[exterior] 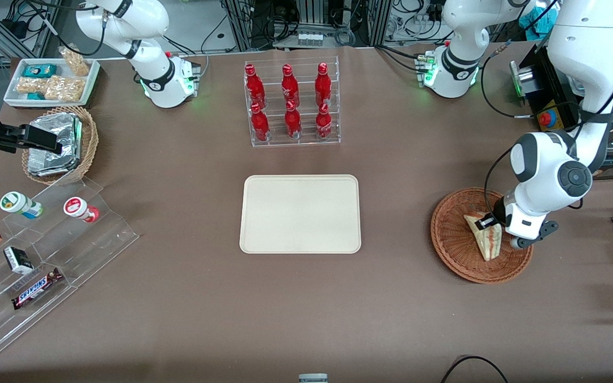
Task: Place sandwich from basket to tray
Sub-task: 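Lower the left gripper and close it on the sandwich, then lift the sandwich and carry it over the cream tray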
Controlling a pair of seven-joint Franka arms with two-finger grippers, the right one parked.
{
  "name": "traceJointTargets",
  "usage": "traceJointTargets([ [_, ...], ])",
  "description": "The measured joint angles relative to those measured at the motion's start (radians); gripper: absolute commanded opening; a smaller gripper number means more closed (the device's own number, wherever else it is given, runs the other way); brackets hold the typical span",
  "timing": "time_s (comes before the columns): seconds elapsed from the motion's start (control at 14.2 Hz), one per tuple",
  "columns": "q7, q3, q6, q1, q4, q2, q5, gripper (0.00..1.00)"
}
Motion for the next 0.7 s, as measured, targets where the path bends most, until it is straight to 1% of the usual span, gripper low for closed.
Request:
traceJointTargets([
  [0.14,0.001,-0.025,-0.033,-0.016,0.015,-0.020,0.000,0.17],
  [0.28,0.000,-0.045,-0.046,-0.074,0.019,-0.037,0.000,0.17],
  [0.49,-0.030,-0.055,-0.051,-0.239,0.020,-0.042,0.000,0.18],
  [0.7,-0.136,-0.058,-0.051,-0.433,0.040,-0.032,0.000,0.18],
])
